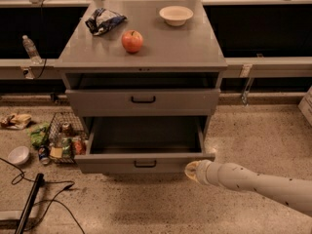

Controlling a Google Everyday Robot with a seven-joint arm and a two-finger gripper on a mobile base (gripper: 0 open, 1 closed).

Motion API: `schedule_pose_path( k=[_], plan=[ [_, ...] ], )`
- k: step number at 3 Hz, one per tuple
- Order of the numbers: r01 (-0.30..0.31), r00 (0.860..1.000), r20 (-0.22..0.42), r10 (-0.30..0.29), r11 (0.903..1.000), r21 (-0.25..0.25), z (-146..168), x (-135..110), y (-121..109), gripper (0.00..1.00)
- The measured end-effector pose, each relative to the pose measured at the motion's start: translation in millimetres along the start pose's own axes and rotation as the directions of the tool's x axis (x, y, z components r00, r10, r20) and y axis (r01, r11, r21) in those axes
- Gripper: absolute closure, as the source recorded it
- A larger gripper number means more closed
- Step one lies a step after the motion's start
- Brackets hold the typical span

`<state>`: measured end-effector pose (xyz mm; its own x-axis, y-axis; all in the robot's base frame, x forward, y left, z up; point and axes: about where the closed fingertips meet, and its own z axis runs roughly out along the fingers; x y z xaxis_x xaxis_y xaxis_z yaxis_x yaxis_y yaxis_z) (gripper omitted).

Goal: Close middle drawer

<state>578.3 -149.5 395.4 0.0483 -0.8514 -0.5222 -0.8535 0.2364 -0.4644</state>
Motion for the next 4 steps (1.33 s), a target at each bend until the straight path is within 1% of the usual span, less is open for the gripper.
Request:
schedule_pose_path(
  k=[1,2,3,4],
  plan=[
    [0.065,0.998,-0.005,-0.065,0.9952,0.073,20.4,9.8,-38.5,1.0],
    [0.104,0.995,0.005,-0.105,0.9912,0.082,42.0,17.6,-61.0,1.0],
    [0.124,0.992,0.016,-0.126,0.9895,0.074,56.7,20.5,-67.8,1.0],
    [0.153,0.988,0.025,-0.155,0.9843,0.089,72.3,24.4,-93.5,1.0]
  ],
)
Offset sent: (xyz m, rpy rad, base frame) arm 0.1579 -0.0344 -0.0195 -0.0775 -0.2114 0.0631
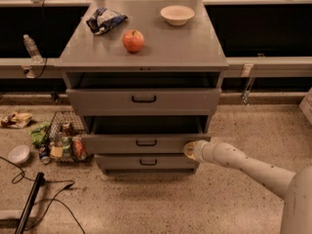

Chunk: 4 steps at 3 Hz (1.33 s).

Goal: Close middle drawer

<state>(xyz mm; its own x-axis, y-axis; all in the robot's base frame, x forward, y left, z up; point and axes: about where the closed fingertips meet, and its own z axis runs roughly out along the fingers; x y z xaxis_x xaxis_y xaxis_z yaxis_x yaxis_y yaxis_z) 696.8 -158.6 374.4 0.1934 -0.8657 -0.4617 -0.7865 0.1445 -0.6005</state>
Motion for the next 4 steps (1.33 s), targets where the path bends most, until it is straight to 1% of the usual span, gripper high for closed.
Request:
schedule_pose_path(
  k=[1,2,3,4],
  plan=[
    [0.0,1.0,0.0,0.0,1.0,0.0,0.0,0.0,0.1,1.0],
    [0.031,1.0,0.0,-0.031,0.9992,0.027,15.3,5.1,-23.2,1.0],
    [0.038,0.999,0.0,-0.038,0.9987,0.033,18.3,6.0,-27.8,1.0],
    [0.028,0.999,0.028,-0.028,0.9995,-0.013,13.4,3.3,-39.8,1.0]
  ],
)
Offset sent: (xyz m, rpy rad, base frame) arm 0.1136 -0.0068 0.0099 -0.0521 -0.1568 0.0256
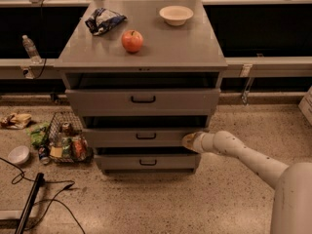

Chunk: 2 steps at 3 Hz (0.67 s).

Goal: Close middle drawer

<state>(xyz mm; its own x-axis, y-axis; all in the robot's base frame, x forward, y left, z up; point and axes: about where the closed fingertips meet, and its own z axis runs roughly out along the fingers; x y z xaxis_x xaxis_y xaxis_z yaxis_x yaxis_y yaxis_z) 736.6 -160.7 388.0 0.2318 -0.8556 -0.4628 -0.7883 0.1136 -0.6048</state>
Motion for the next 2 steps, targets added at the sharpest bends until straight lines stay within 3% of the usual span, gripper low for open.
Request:
schedule_pose_path(
  k=[1,2],
  plan=[
    [-0.082,0.997,0.008,0.083,0.9919,-0.097,-46.5,-4.0,11.0,1.0],
    [-0.214,0.976,-0.013,0.215,0.9623,-0.167,-105.1,-15.9,43.4,1.0]
  ],
)
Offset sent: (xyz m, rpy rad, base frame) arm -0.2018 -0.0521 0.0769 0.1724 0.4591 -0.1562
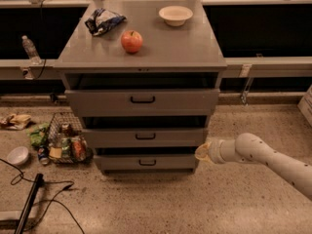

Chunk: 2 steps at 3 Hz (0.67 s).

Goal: Close middle drawer

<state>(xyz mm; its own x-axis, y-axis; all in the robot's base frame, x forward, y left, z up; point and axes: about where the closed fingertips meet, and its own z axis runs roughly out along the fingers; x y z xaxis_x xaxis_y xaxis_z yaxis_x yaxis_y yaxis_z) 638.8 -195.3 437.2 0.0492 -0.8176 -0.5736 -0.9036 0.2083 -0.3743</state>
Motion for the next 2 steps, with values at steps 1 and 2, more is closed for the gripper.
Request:
schedule_pose_path(
  k=[1,2],
  plan=[
    [-0.152,0.985,0.086,0.152,0.9883,0.0,-68.1,-25.7,44.0,0.97],
    [-0.173,0.983,0.074,0.17,0.9847,0.023,-75.9,-8.3,43.5,0.74]
  ],
)
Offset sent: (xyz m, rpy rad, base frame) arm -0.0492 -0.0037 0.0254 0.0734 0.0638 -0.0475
